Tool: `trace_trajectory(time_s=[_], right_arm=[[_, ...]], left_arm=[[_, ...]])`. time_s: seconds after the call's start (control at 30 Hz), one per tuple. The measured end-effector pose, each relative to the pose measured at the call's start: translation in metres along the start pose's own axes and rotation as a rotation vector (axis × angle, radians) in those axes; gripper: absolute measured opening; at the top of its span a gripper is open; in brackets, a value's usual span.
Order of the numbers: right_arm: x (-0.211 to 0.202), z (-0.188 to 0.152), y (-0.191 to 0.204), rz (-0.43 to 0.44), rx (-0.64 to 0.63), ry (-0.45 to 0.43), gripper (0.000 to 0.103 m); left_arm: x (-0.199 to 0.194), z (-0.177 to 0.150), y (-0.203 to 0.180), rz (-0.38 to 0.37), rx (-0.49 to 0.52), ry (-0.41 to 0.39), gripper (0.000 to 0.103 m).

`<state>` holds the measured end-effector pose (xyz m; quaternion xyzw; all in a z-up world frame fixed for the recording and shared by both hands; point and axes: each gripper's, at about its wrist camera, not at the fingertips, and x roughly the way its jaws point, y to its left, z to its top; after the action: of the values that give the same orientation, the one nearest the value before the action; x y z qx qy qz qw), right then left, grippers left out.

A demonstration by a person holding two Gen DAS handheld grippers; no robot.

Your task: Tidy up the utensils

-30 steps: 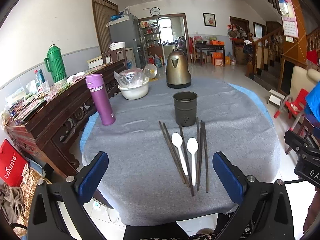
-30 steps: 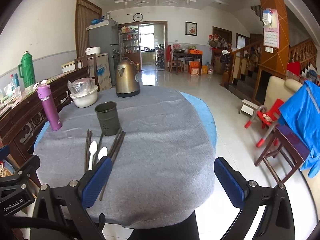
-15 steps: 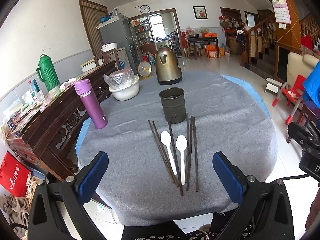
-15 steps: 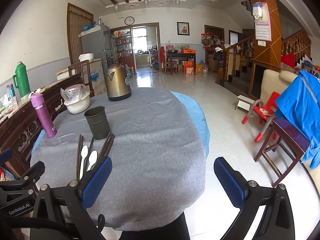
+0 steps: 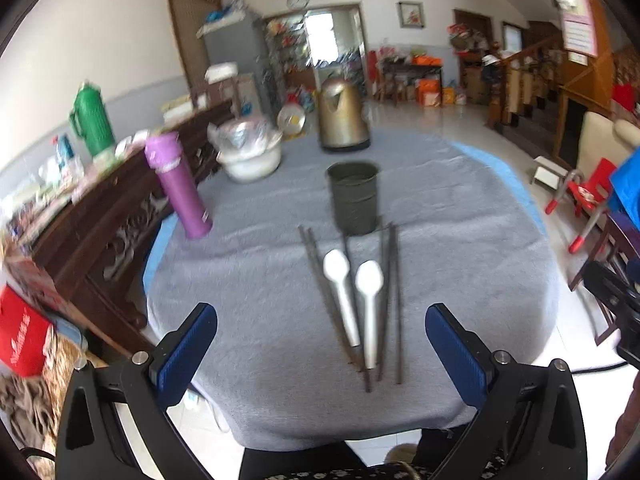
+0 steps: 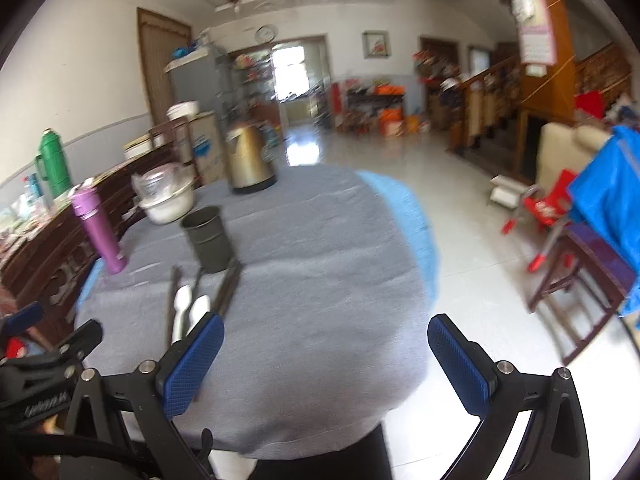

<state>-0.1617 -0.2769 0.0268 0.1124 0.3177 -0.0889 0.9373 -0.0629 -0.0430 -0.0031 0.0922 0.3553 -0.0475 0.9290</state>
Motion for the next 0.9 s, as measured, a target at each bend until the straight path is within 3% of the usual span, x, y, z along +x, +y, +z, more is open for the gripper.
trace_trajectory(time_s=[0.2, 0.27, 0.33, 0.4, 0.47, 0.53, 0.67, 0.8, 0.9], right_arm=[[0.057, 0.022, 0.008, 0.264, 0.064, 0.170, 0.101], [0.078, 0.026, 0.017, 0.308, 0.074, 0.219, 0.093], [0.102, 0.030, 0.029, 0.335, 0.078, 0.272, 0.069], [0.129, 0.036, 0.041, 0.356, 0.090, 0.338, 0.052], [0.152, 0.039, 0.049, 0.376, 0.107, 0.385, 0.046], [0.173, 0.044, 0.060, 0.373, 0.108, 0.409, 0.041], [0.206, 0.049, 0.068, 0.382, 0.135, 0.466, 0.038], [0.239, 0.050, 0.065, 0.376, 0.179, 0.517, 0.029], [0.263, 0.052, 0.069, 0.361, 0.189, 0.556, 0.027]], left_arm=[[0.036, 0.005, 0.066, 0.057, -0.153, 0.109, 0.103], [0.045, 0.005, 0.085, 0.070, -0.198, 0.128, 0.103], [0.059, 0.006, 0.099, 0.058, -0.225, 0.157, 0.103], [0.069, 0.009, 0.104, 0.032, -0.236, 0.178, 0.102], [0.083, 0.013, 0.108, 0.003, -0.239, 0.191, 0.099], [0.102, 0.019, 0.111, -0.019, -0.238, 0.216, 0.088], [0.146, 0.035, 0.112, -0.091, -0.242, 0.267, 0.076], [0.191, 0.049, 0.110, -0.176, -0.253, 0.322, 0.051], [0.219, 0.056, 0.109, -0.233, -0.263, 0.355, 0.047]])
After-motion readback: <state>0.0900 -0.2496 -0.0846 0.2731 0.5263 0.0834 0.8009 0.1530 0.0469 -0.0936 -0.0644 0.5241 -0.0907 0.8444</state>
